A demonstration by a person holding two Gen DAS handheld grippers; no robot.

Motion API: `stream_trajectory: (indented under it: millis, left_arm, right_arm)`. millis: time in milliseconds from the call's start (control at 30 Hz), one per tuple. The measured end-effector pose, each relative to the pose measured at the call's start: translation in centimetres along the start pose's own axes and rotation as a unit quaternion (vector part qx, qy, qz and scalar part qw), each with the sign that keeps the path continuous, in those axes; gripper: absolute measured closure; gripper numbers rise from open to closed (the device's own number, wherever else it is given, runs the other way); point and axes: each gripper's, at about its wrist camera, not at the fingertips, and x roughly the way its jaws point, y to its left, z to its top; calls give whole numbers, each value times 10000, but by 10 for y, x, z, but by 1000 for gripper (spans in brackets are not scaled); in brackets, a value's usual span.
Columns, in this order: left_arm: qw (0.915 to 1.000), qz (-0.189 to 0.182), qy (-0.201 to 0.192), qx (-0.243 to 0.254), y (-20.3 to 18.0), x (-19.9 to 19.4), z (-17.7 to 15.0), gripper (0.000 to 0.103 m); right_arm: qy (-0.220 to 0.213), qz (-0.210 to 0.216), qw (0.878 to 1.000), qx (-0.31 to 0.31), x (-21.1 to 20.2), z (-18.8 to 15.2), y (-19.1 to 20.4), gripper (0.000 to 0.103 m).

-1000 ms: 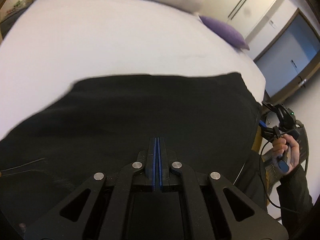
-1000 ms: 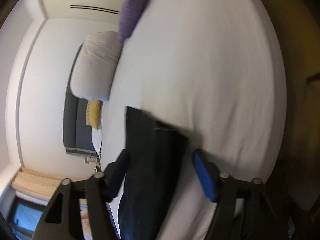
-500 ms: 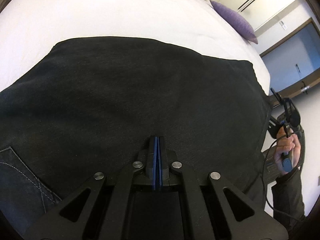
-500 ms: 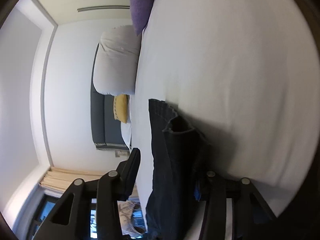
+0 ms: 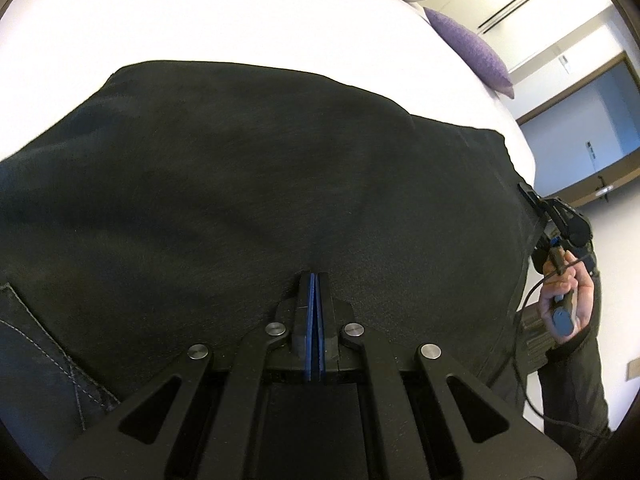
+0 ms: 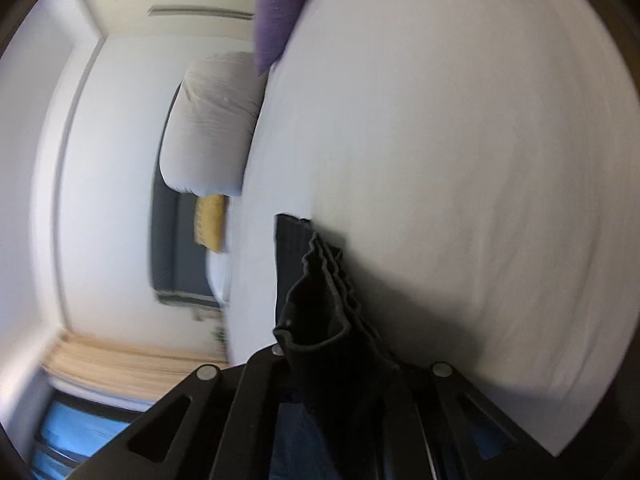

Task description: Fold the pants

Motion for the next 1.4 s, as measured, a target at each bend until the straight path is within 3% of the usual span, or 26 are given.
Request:
stream_trajectory:
  millis: [67,167,233,300,367,400,433,567,667,733,800,867,1033,1100,1167,1233,1300,1333,1400]
  left_arm:
    - [9999,-121,-20,-103,6,-1,-1,102]
    - [9994,-274,-74,-202,15,-7,-2,102]
    - [9987,-367,-194,-294,19,-16,-5,102]
    - [9979,-391,-272,-441,23,-24,-9,102]
    - [9971,-451,-297,-529,27,-30,-12,102]
    - [9964,-516,-291,-612,32,-32,-14,102]
    - [9946,-633,-297,-763,39,-35,-16,102]
    - [9893,-902,-314,-1099,55,-45,-19,98]
    - [9802,-1310,-330,-1448,66,-48,-18,72]
    - [9712,-1677,-412,-1641,69,-50,-16,39]
    - [9661,-1866,-502,-1710,70,-56,-9,23]
    - [9637,-1946,-516,-1754,72,-58,-3,19]
    - [9564,-2101,-235,-2016,88,-54,15,18]
    - [9570,-2106,-137,-1992,92,-55,20,18]
    - [9607,-2016,-106,-1905,96,-60,24,25]
    - [9655,-1890,-40,-1791,101,-66,27,74]
    - [9710,-1681,7,-1700,111,-74,29,82]
    - [9733,-1614,-4,-1631,115,-78,29,92]
    - [9784,-1425,-7,-1496,119,-88,27,94]
  right_arm:
    - [139,-241,9953,-932,3,-17,47,98]
    - [465,-617,9581,-2759,7,-82,126,98]
    - [690,-822,9200,-3769,12,-139,159,98]
    - [929,-1030,8713,-4708,25,-202,179,98]
    - [1243,-1299,8340,-5217,48,-243,176,98]
    - [1351,-1661,8066,-5510,66,-264,168,98]
    - [1404,-1885,7931,-5620,78,-274,160,97]
    - [1258,-1943,7985,-5557,78,-277,155,97]
    - [1072,-1871,7946,-5676,66,-278,166,97]
    - [937,-1827,7857,-5836,56,-285,176,97]
    - [858,-1805,7734,-6016,53,-297,184,97]
    - [796,-1757,7644,-6152,46,-311,190,97]
    - [671,-1603,7198,-6721,40,-353,202,97]
    - [650,-1517,7009,-6939,39,-369,204,97]
    - [643,-1460,6840,-7118,38,-382,205,97]
    - [645,-1383,6678,-7285,39,-395,205,97]
    - [658,-1311,6564,-7400,40,-405,206,97]
    - [673,-1278,6528,-7436,42,-409,207,97]
    - [733,-1200,6434,-7525,45,-416,208,97]
